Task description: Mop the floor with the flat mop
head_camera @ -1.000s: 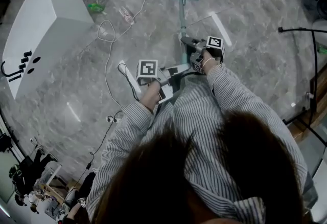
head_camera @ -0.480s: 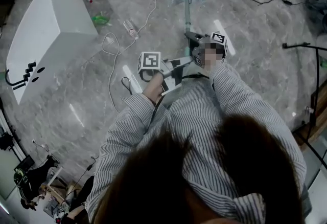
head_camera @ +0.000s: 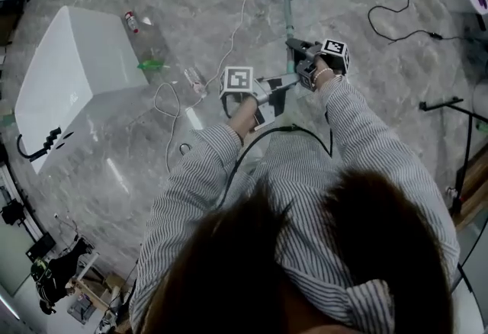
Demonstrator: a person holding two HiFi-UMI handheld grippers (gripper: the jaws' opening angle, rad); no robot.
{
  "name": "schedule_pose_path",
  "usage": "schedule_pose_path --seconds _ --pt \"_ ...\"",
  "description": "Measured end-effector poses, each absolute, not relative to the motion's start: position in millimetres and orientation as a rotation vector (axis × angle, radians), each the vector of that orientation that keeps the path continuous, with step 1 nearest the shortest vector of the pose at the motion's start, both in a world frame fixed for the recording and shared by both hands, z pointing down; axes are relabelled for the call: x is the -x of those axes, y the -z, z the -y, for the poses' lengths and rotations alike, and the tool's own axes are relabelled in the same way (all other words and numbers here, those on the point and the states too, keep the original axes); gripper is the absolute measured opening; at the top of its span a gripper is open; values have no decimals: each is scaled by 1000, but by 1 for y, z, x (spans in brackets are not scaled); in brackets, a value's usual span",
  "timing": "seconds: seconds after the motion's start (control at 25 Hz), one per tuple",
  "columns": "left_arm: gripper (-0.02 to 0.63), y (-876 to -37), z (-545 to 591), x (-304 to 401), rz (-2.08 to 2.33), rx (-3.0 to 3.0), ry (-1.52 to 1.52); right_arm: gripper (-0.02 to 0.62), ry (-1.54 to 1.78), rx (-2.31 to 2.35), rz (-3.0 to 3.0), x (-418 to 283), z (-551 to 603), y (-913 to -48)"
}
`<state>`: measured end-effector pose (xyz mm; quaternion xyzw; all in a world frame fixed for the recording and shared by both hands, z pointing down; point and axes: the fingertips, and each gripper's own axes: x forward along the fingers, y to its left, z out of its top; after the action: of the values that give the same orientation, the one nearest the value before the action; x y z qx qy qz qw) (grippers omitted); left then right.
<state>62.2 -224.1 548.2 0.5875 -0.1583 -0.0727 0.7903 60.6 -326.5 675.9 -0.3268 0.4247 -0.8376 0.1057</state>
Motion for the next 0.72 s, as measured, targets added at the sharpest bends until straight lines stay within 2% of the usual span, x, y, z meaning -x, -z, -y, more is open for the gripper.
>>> schedule_pose_path --seconds 0.44,0.72 --pt "187 -535 442 -96 336 -1284 163 124 2491 1044 -1284 -92 541 -665" --pt "189 -536 488 -93 335 -1305 166 124 2498 1068 -1340 -90 590 -668"
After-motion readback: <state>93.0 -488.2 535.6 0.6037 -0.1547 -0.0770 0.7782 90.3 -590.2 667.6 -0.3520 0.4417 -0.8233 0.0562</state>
